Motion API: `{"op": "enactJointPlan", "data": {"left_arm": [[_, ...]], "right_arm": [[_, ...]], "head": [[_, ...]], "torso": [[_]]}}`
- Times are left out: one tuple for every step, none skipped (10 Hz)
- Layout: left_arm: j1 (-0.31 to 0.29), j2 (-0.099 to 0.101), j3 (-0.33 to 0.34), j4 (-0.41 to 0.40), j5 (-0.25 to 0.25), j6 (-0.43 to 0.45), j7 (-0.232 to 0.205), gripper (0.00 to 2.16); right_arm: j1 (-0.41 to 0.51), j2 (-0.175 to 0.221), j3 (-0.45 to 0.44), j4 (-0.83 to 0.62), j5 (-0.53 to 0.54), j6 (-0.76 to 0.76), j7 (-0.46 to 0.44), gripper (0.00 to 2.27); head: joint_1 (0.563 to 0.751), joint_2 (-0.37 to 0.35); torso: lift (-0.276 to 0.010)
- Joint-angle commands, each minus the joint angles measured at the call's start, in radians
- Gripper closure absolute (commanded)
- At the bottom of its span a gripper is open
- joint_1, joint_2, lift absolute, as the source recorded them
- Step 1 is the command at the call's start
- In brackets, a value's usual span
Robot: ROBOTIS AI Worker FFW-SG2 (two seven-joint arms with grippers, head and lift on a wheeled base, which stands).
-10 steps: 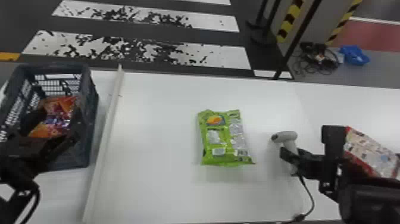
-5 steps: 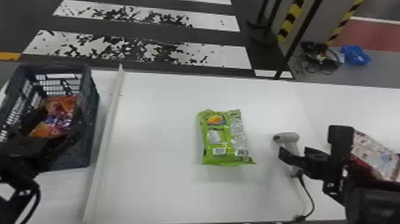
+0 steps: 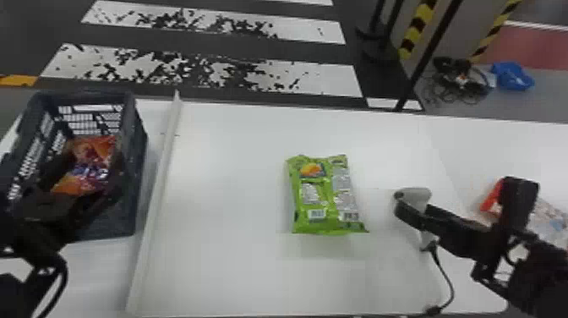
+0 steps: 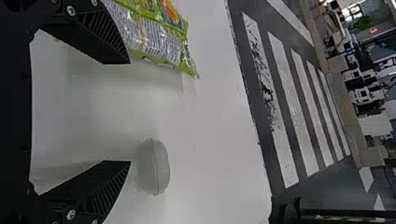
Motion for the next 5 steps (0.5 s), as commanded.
{"op": "enactJointPlan", "data": {"left_arm": [[0.0,0.0,0.0,0.001,0.0,0.0,0.0,0.1],[0.0,0.002,0.0,0.003,0.0,0.0,0.0,0.1],[-0.002,0.002,0.0,0.004,0.0,0.0,0.0,0.1],[-0.002,0.002,0.0,0.006,0.0,0.0,0.0,0.1],[-0.003,0.002,0.0,0.006,0.0,0.0,0.0,0.1]], "right_arm": [[-0.005,0.0,0.003,0.003,-0.058,0.047,0.029,0.12],[-0.018,0.0,0.024,0.005,-0.058,0.087,0.045,0.12],[-0.027,-0.001,0.054,0.011,-0.053,0.102,0.05,0.12],[-0.038,-0.004,0.087,0.023,-0.04,0.109,0.05,0.12],[-0.05,-0.008,0.121,0.045,-0.017,0.109,0.053,0.12]], "head": [[0.695,-0.092],[0.695,-0.066],[0.695,-0.043],[0.695,-0.021],[0.695,-0.001]], "torso": [[-0.095],[-0.095],[-0.095],[-0.095],[-0.095]]}}
